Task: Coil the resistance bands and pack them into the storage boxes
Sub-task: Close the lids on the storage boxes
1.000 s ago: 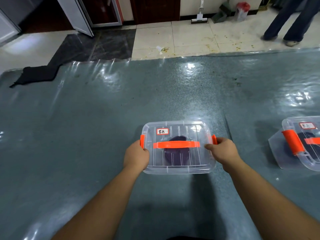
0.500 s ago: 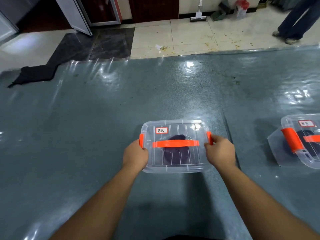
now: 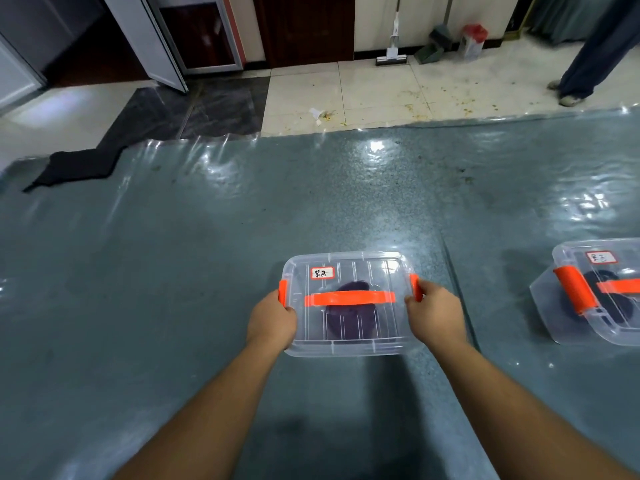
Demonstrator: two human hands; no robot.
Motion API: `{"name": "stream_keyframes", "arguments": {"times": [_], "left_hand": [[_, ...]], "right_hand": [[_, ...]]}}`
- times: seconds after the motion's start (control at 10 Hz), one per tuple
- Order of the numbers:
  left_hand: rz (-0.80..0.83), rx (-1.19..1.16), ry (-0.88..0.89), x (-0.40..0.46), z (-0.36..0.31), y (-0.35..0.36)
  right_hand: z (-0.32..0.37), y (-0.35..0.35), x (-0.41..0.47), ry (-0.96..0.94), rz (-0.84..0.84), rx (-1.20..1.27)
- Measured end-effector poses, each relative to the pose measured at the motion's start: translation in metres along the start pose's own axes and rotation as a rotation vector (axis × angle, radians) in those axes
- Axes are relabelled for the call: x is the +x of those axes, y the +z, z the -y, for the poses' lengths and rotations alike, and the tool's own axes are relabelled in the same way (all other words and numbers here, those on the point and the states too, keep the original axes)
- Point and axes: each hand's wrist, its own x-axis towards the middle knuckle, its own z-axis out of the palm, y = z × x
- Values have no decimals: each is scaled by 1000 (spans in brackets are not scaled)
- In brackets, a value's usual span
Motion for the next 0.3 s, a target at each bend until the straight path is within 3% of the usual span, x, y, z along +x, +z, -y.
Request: {"name": "stream_keyframes", "arguments": {"times": [0.2,0.3], "left_hand": [[45,133,62,-1,6,1],[-43,226,205,-8,4,3]], "right_hand": [[4,-4,-2,-45,126,-244],[12,-12,-17,-155,113,-372]]}}
